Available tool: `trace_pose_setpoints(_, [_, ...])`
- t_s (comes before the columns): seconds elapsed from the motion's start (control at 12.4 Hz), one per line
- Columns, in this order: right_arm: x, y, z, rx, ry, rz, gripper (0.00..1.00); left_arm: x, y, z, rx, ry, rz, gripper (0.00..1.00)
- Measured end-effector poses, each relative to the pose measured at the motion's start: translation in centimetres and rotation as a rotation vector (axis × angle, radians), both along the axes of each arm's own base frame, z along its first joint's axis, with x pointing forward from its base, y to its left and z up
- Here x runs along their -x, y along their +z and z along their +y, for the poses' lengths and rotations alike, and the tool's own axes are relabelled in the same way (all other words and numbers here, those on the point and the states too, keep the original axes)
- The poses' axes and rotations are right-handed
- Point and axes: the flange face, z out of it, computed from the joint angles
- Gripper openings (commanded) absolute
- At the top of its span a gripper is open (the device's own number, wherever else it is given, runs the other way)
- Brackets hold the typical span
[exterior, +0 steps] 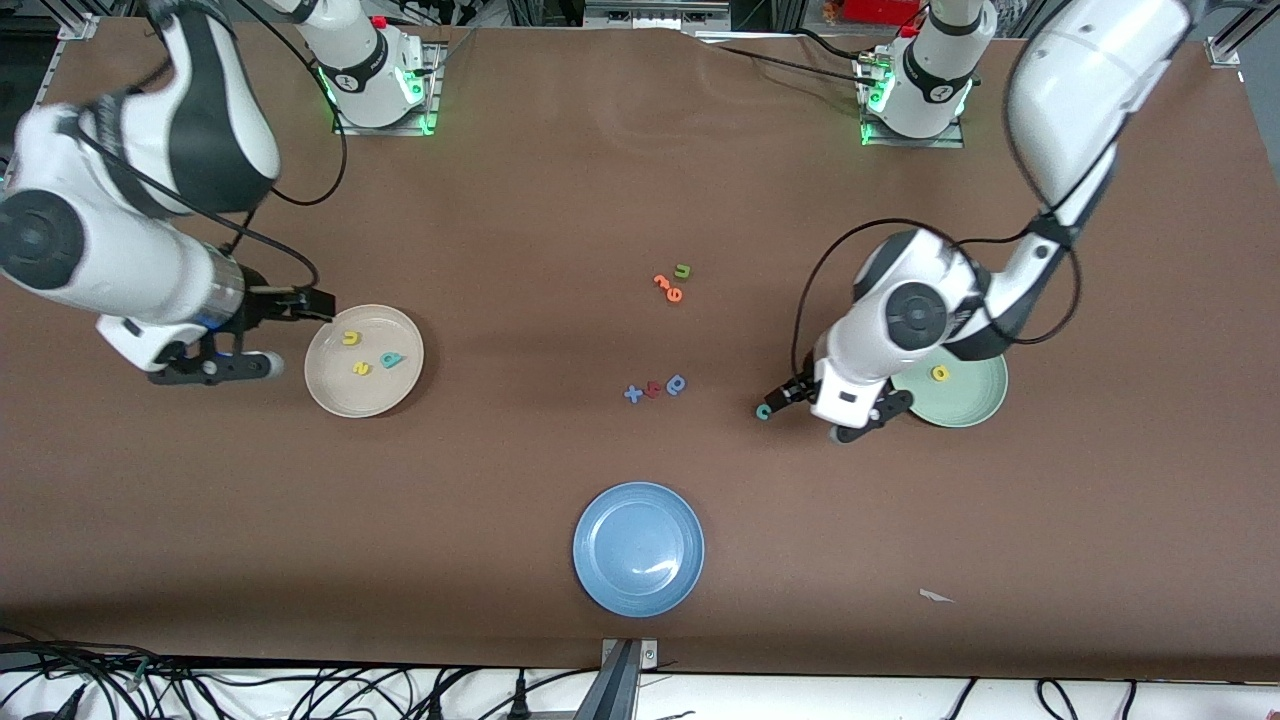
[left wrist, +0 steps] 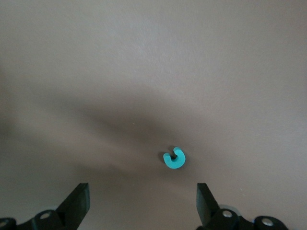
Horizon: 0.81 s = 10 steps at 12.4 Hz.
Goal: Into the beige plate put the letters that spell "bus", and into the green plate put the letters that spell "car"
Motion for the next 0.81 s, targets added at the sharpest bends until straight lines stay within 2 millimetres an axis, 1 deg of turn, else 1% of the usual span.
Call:
trace_pose_setpoints(0.08, [0.2, 2.1, -1.8, -0.002, -0.03, -0.012, 1.0, 0.2, -1.5, -1.1, -0.023, 0.004, 0.0, 0.94])
trace_pose_setpoints(0.16, [0.6, 4.0, -3.8, -0.005, -0.057, -0.027, 1.0, 0.3, -2.5, -1.7, -0.031, 0.011, 0.007, 0.93])
trace_pose_setpoints(0.24, [1.1, 5.8, -5.7, -0.008, -0.082, -0.048, 1.0, 0.2, -3.3, -1.9, -0.032, 0.025, 0.014, 0.93])
trace_pose_setpoints(0.4, [2.5, 9.5, -8.4, -0.015, -0.121, -0.109, 1.0, -0.7, -4.4, -1.8, -0.017, 0.041, 0.012, 0.92])
trace_pose_setpoints(0.56, [4.1, 13.0, -9.7, -0.022, -0.141, -0.166, 1.0, -1.3, -5.3, -2.0, -0.019, 0.046, 0.01, 0.88])
trace_pose_setpoints(0.64, [4.9, 14.1, -9.9, -0.024, -0.138, -0.172, 1.0, -1.2, -5.6, -2.3, -0.02, 0.042, 0.012, 0.86])
trace_pose_setpoints(0.72, [5.6, 14.4, -10.0, -0.025, -0.128, -0.164, 1.0, -1.1, -5.9, -2.6, -0.02, 0.038, 0.015, 0.85])
trace_pose_setpoints(0.81, [6.0, 14.2, -9.9, -0.025, -0.123, -0.156, 1.0, -1.0, -6.2, -2.7, -0.021, 0.036, 0.018, 0.79])
